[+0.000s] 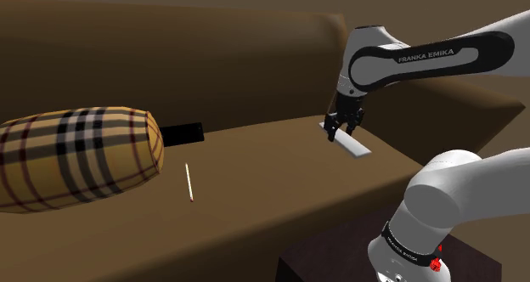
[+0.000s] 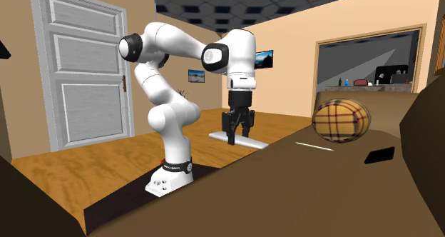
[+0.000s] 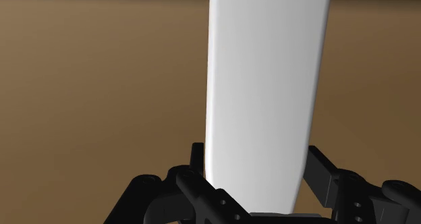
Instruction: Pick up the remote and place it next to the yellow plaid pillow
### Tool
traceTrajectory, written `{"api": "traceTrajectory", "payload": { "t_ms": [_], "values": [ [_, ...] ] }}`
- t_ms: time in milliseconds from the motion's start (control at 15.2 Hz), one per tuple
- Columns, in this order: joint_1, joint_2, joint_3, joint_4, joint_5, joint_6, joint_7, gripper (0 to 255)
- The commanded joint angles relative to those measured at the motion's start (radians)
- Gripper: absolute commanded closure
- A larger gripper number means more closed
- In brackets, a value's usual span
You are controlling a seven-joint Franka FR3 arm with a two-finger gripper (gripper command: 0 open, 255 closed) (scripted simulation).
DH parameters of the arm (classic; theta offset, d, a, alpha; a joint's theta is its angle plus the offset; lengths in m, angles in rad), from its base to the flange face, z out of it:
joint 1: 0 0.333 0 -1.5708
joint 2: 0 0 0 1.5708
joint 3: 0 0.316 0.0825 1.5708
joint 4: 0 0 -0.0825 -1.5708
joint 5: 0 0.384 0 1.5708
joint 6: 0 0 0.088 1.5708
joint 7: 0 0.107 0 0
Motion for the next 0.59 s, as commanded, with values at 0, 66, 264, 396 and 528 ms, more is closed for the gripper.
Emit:
{"api": "traceTrajectory", "payload": {
  "t_ms": [0,66,264,396,528],
  "values": [
    [0.001,-0.004,0.002,0.025,0.002,-0.029,-0.001,255],
    [0.001,-0.007,0.003,0.037,0.003,-0.044,-0.001,255],
    [0.002,-0.014,0.005,0.073,0.006,-0.087,-0.002,255],
    [0.003,-0.017,0.007,0.099,0.008,-0.115,-0.003,255],
    [0.004,-0.019,0.008,0.124,0.009,-0.143,-0.004,255]
  ]
}}
